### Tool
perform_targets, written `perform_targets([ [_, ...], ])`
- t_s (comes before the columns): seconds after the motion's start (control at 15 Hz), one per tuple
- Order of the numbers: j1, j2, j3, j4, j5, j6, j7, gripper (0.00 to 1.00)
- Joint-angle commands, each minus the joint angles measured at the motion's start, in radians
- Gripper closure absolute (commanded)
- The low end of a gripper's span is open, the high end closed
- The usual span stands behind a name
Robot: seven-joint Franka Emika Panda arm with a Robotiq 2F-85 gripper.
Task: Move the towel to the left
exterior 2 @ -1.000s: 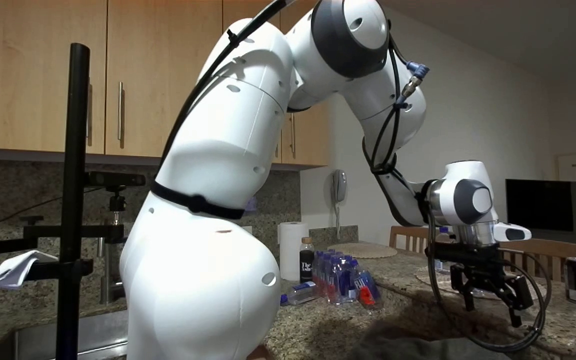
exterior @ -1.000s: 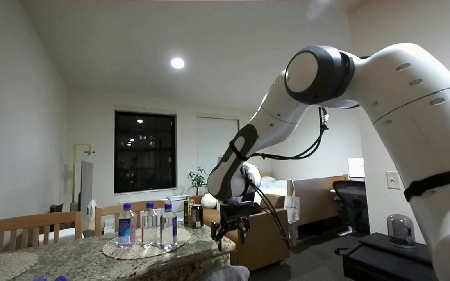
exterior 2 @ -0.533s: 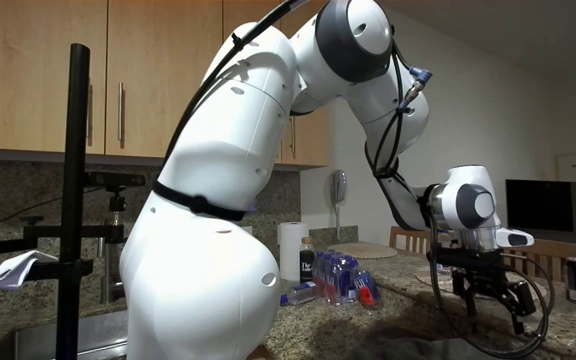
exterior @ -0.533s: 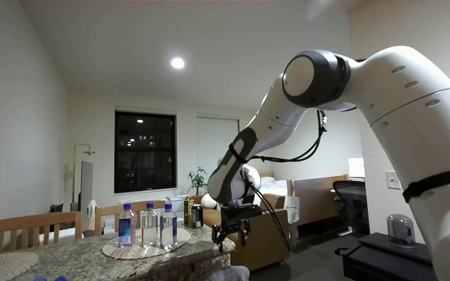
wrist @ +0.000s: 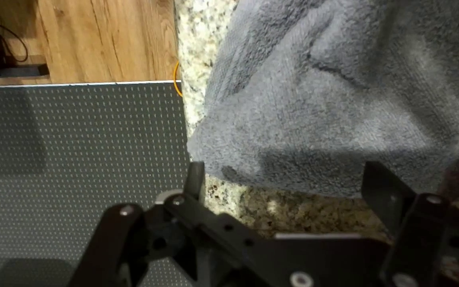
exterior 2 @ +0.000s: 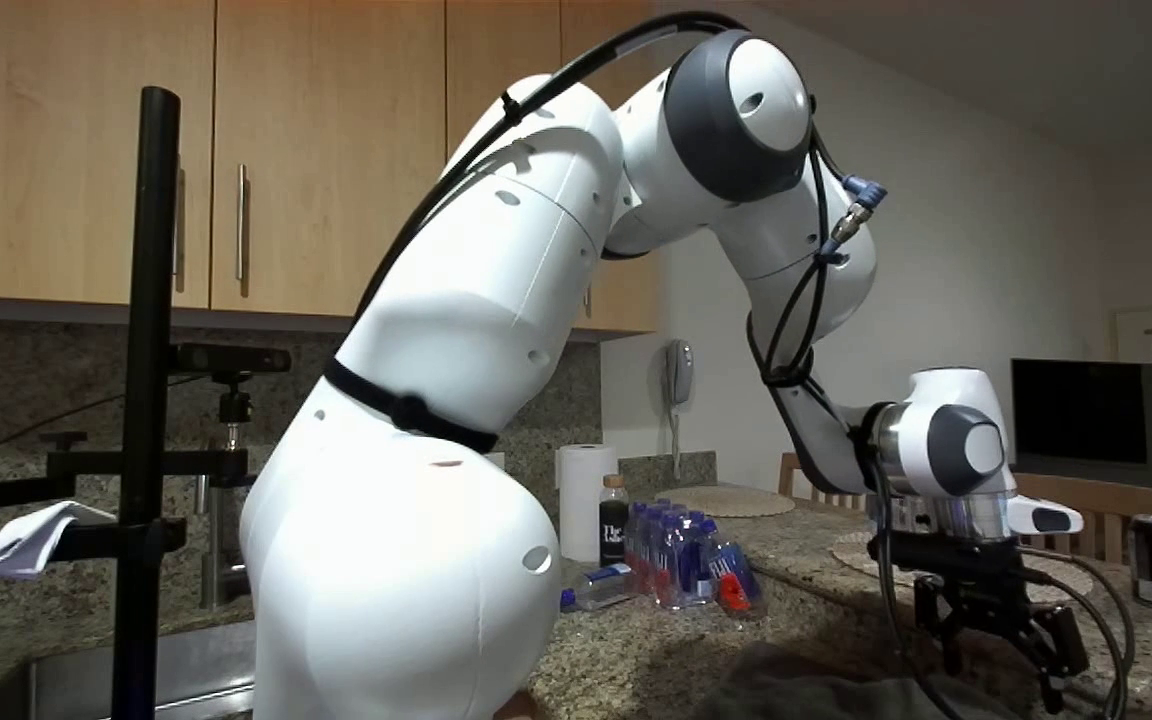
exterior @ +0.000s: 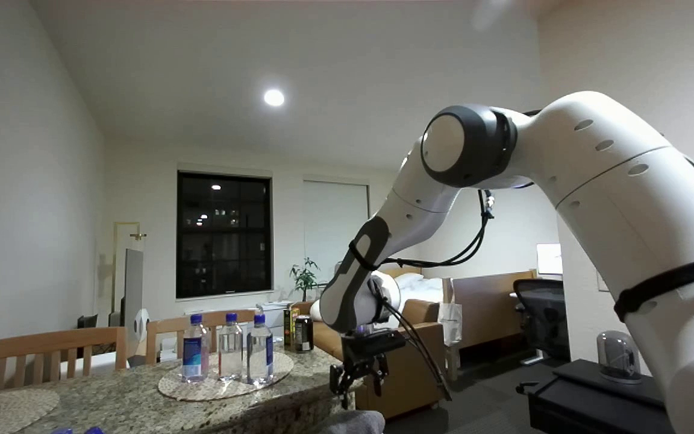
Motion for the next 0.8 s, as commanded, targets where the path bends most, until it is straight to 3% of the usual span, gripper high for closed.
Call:
perform_targets([
  [0.0, -0.026, 0.058, 0.026, 0.064, 0.018, -0.034, -0.080, 0.00],
  [0.47, -0.061, 0.121, 0.064, 0.121, 0.016, -0.116, -0.238, 0.00],
  [0.73, -0.089, 0.139, 0.100, 0.130, 0.035, -0.096, -0.334, 0.00],
])
